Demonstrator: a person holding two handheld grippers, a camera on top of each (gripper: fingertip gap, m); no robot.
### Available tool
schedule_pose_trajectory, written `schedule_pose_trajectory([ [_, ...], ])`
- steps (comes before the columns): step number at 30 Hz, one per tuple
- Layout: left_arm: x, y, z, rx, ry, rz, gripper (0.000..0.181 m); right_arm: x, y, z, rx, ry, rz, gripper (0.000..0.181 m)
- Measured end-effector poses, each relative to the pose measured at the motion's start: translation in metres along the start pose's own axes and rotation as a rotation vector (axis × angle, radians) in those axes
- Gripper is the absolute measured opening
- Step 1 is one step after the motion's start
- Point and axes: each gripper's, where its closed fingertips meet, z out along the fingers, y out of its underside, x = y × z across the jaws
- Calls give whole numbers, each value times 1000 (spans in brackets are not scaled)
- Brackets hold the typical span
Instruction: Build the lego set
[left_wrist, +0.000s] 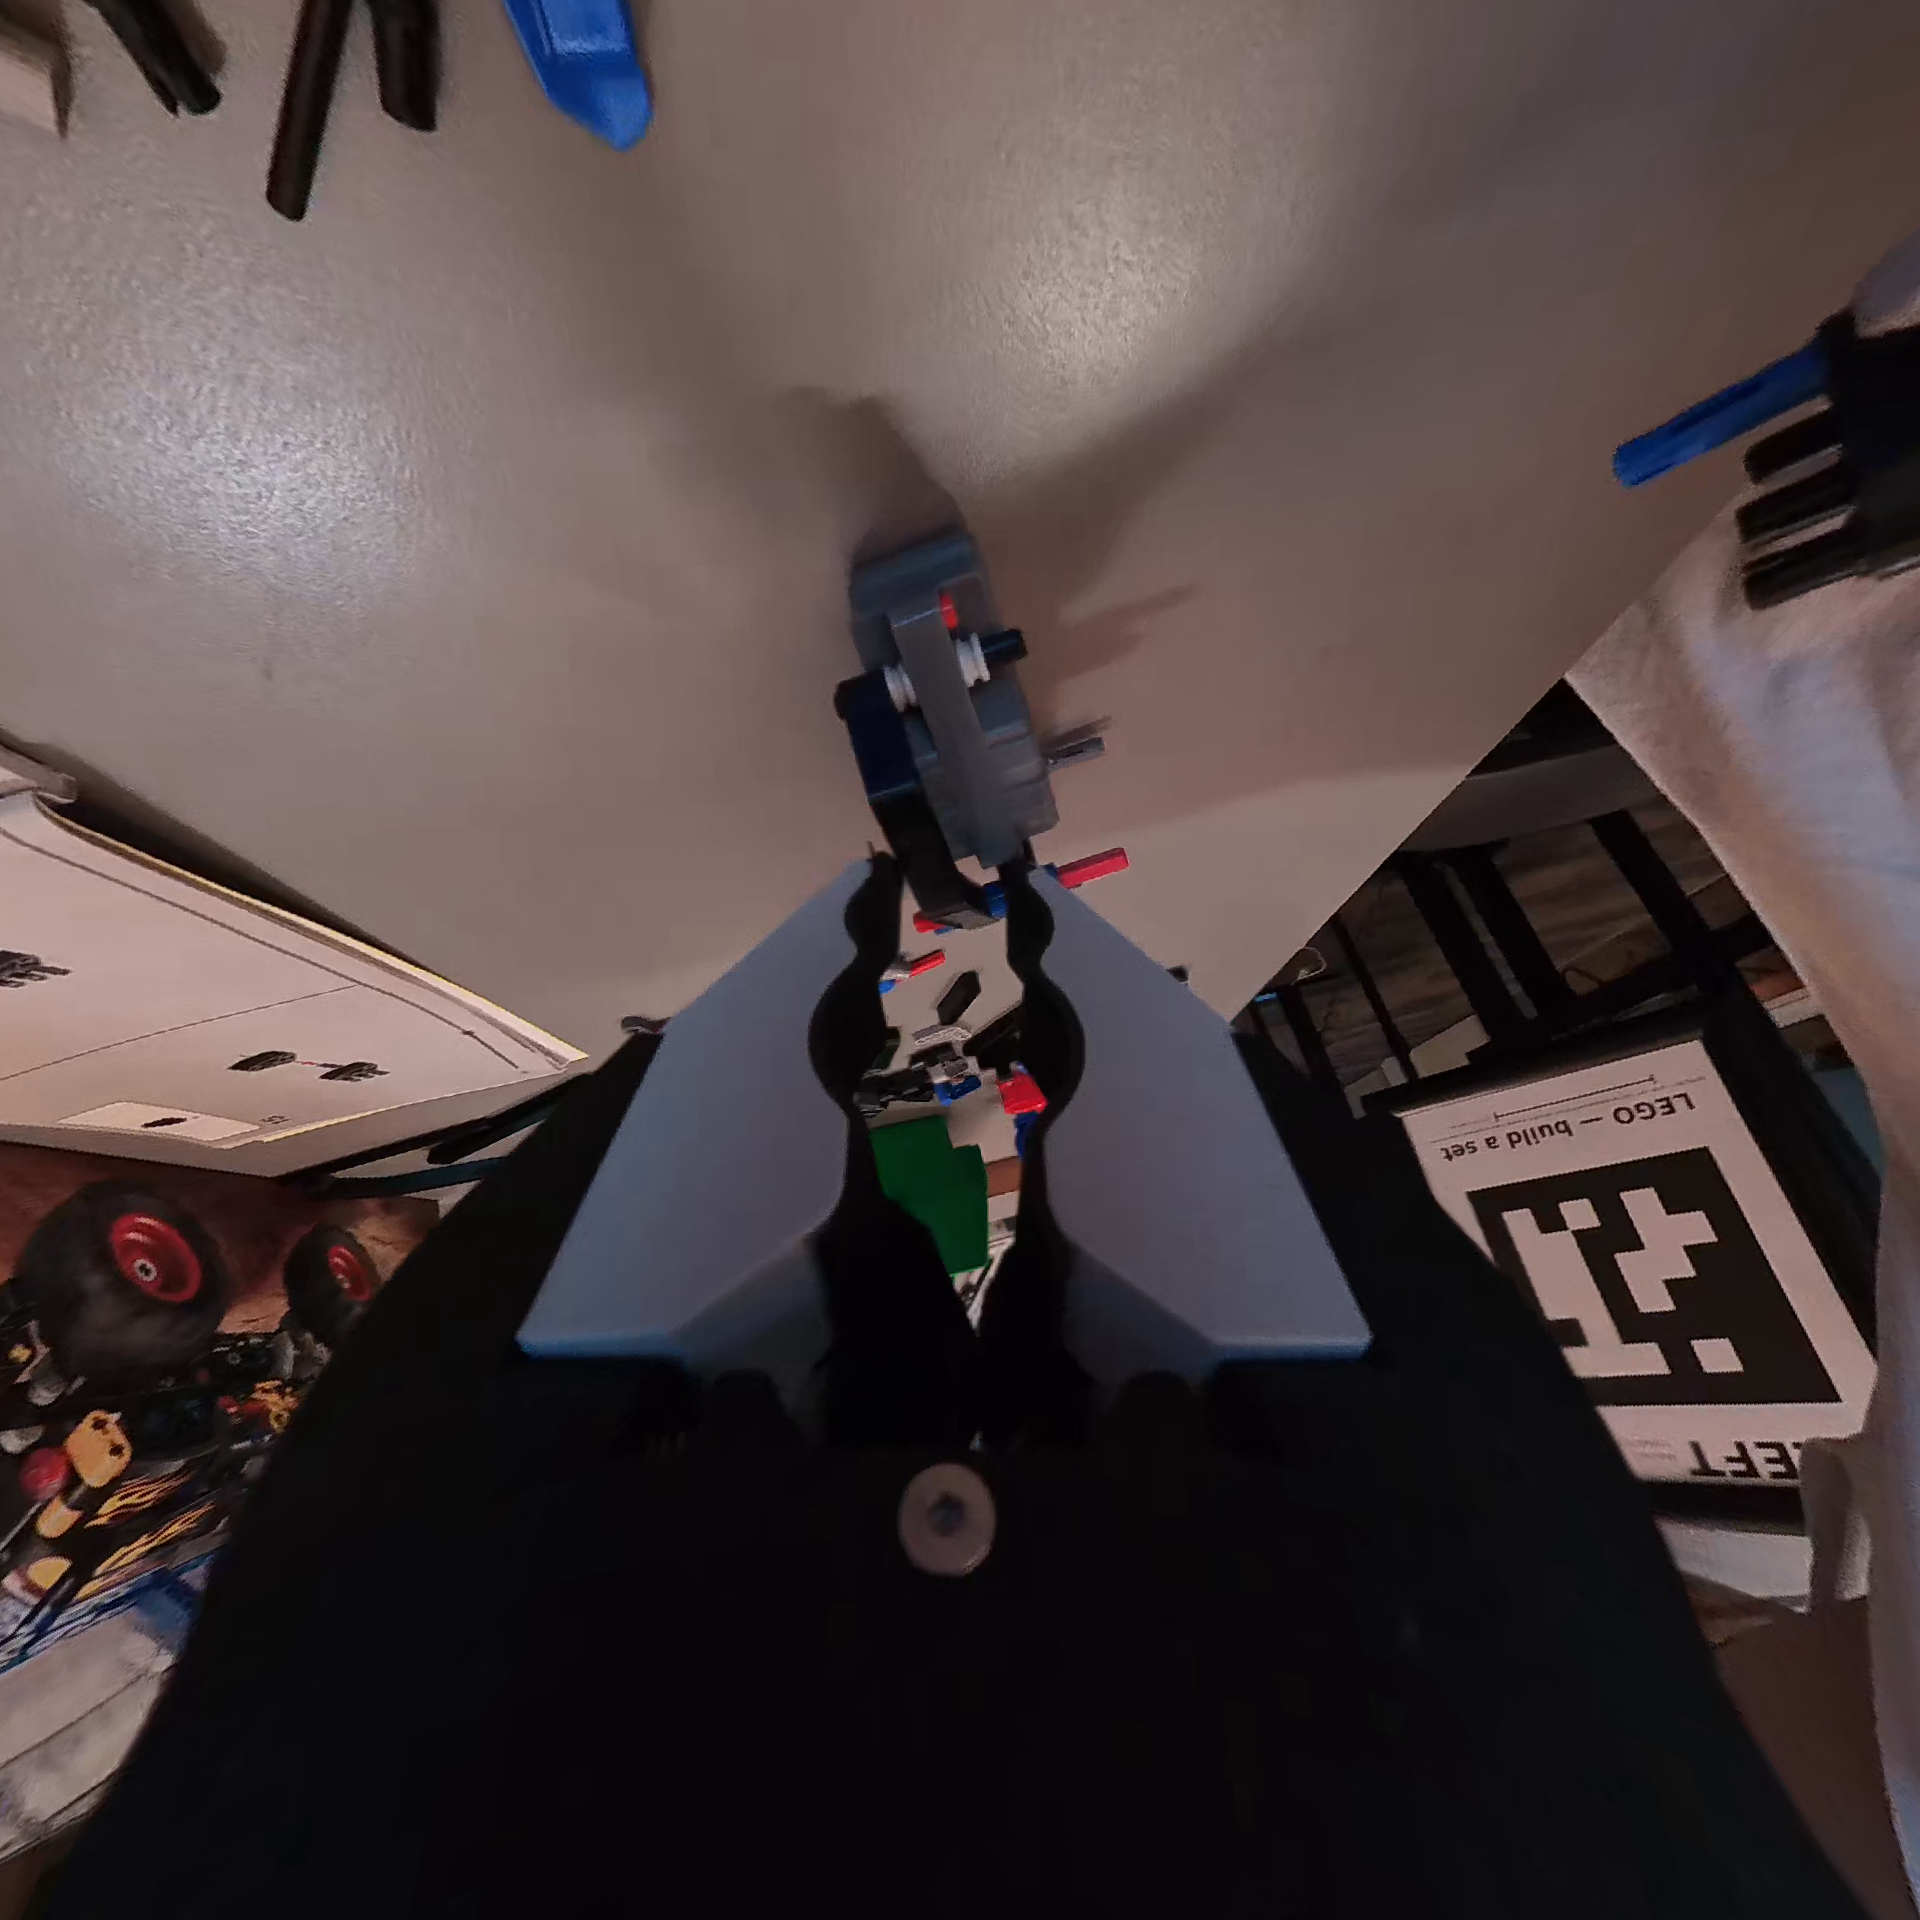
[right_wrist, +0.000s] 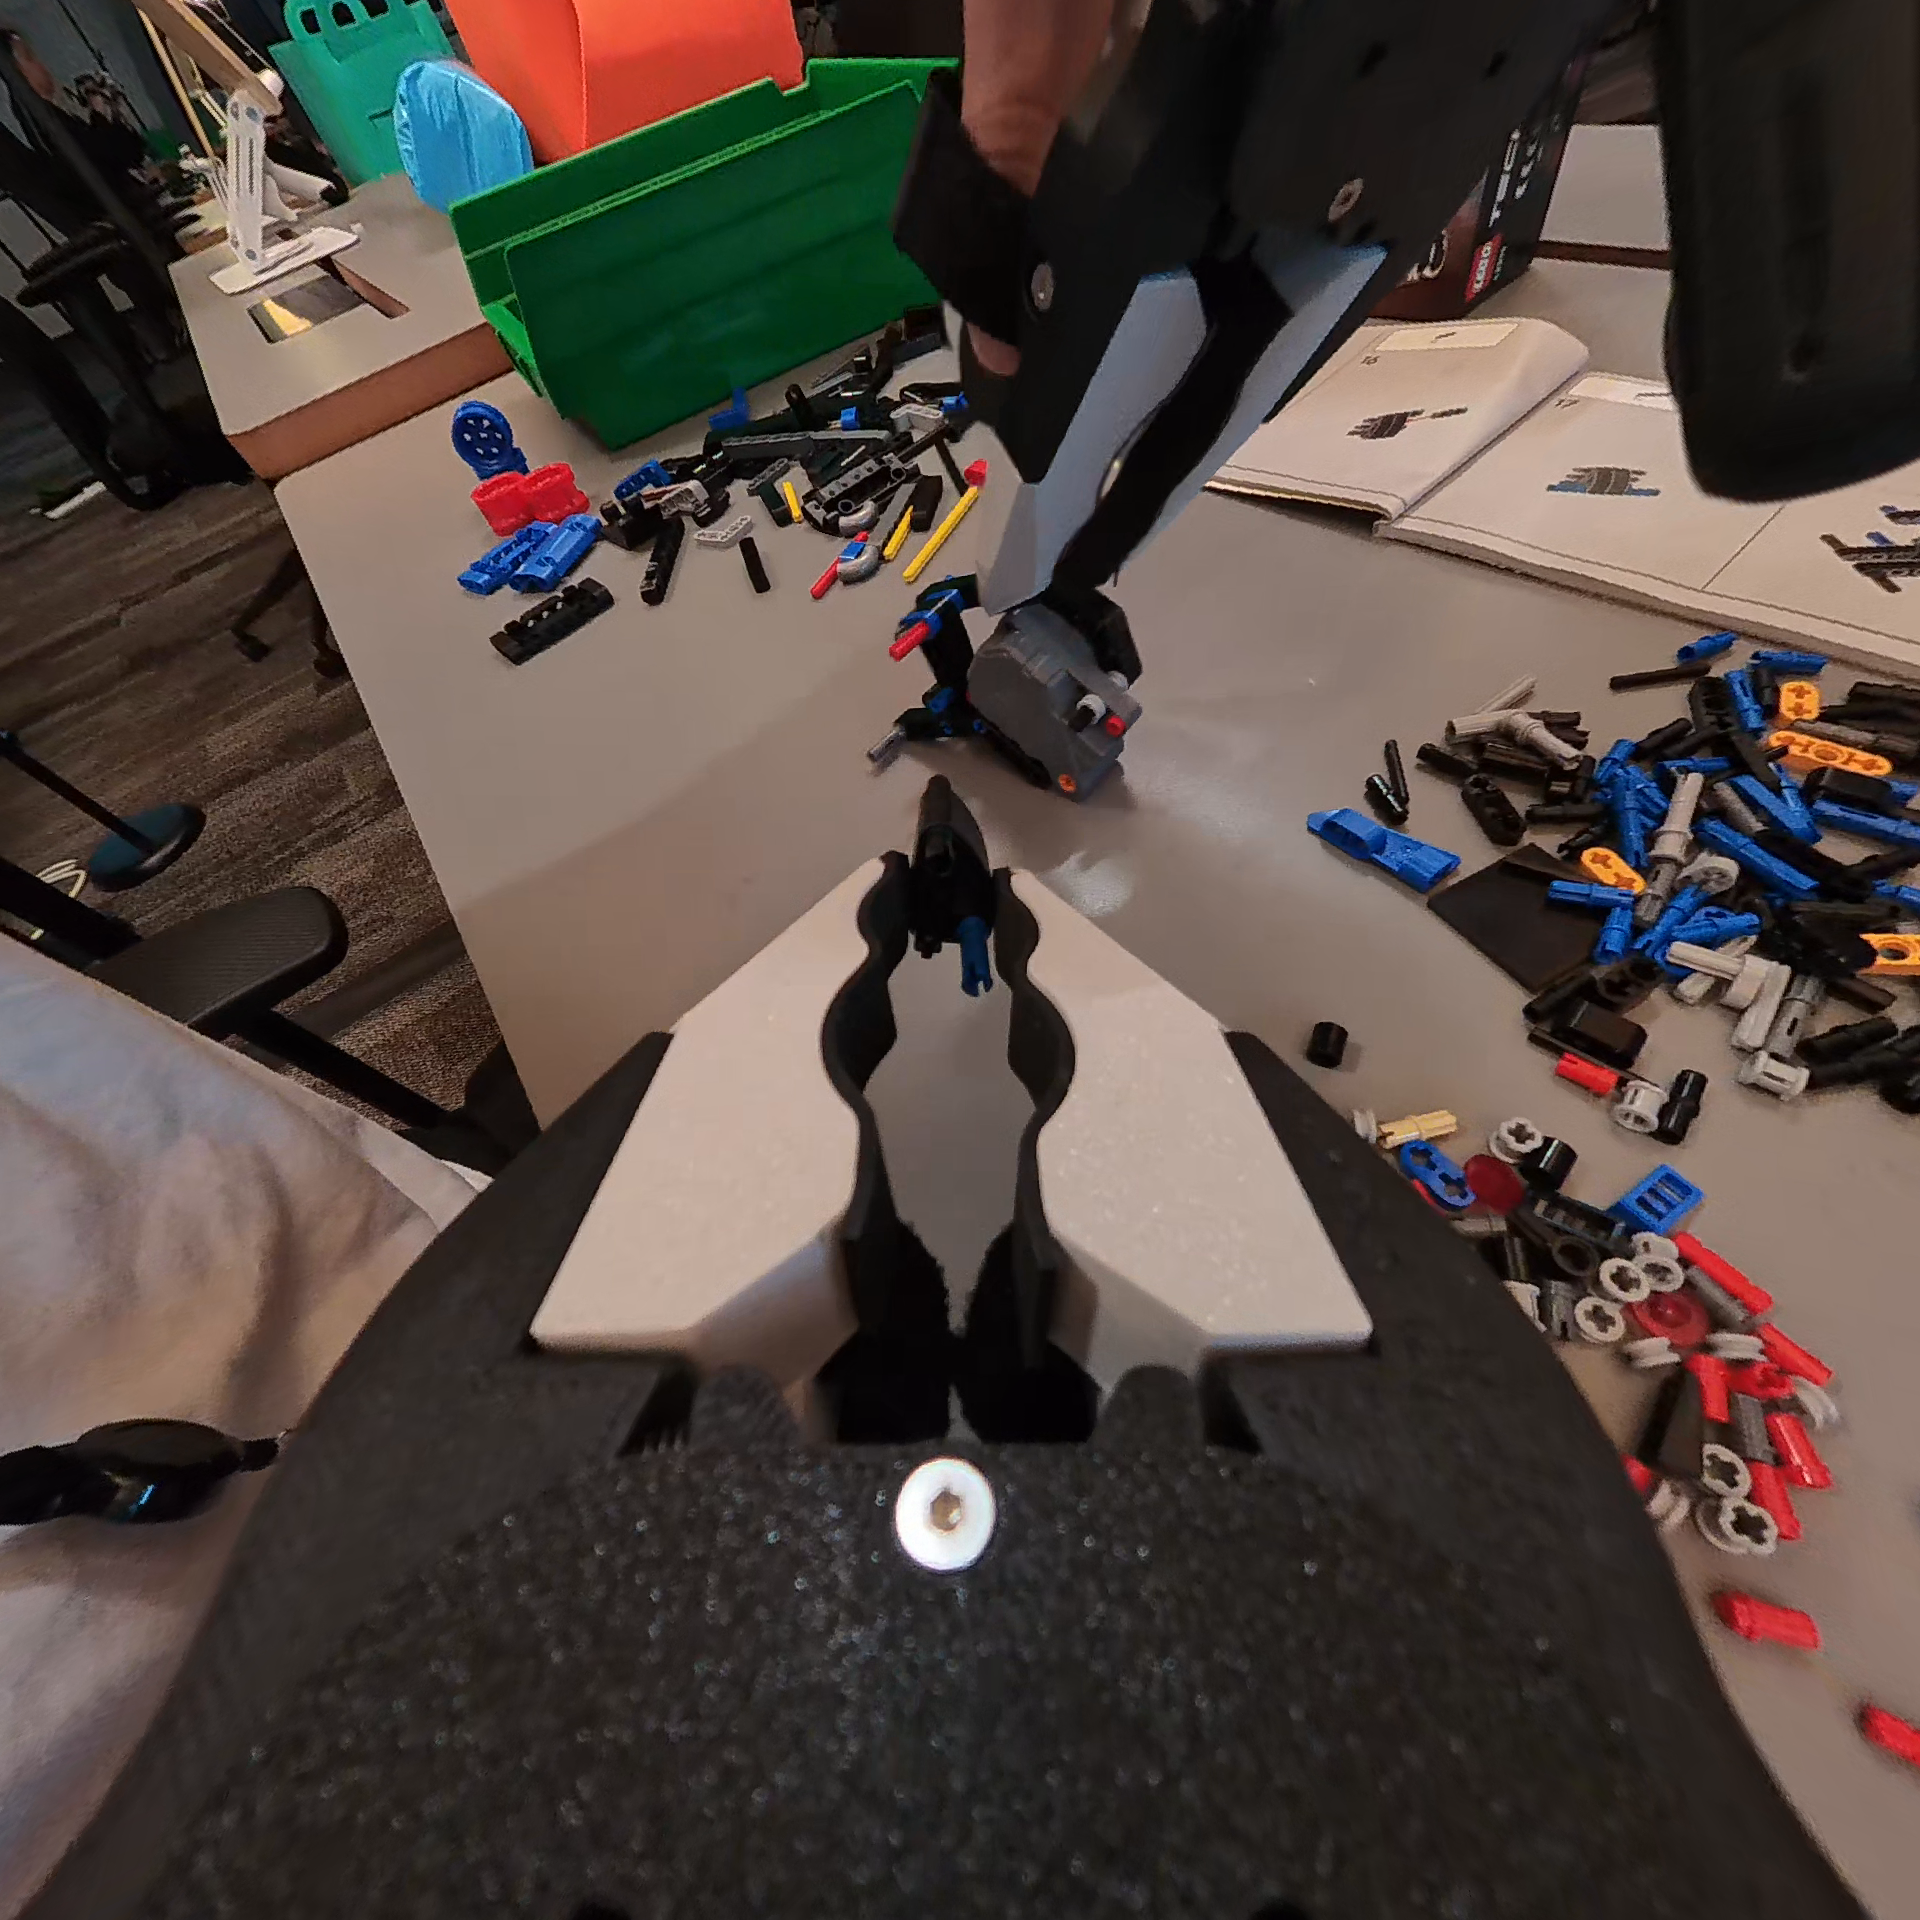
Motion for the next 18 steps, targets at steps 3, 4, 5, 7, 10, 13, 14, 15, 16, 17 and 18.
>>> schedule_pose_trajectory([
  [3, -4, 4, 0, -45, -30, 25, 15, -1, 1, 2, -6, -7, -2, 15],
  [4, -3, 5, 0, -59, -23, 31, 15, -2, 1, 2, -7, -6, -4, 15],
  [5, -2, 6, 0, -71, -16, 33, 15, -2, 0, 2, -7, -7, -5, 15],
  [7, -3, 4, 1, -85, -17, 38, 18, -3, 0, 2, -5, -10, -5, 15],
  [10, -2, 1, 1, -96, 3, 58, 13, -4, -1, 0, -5, -8, -10, 15],
  [13, -5, -6, -4, -44, -30, 81, 9, -4, -2, -1, -4, -7, -14, 15],
  [14, -6, -8, -6, -23, -45, 78, 8, -3, -2, -1, -1, -6, -15, 15],
  [15, -8, -9, -8, -2, -62, 81, 8, -3, -3, -1, 2, -5, -15, 15],
  [16, -9, -11, -10, 29, -75, 87, 7, -2, -4, 0, 5, -4, -15, 15],
  [17, -8, -12, -11, 68, -74, 103, 7, -2, -4, -1, 10, -1, -15, 15],
  [18, -8, -12, -13, 120, -68, 106, 7, -2, -5, -1, 14, 3, -18, 15],
])
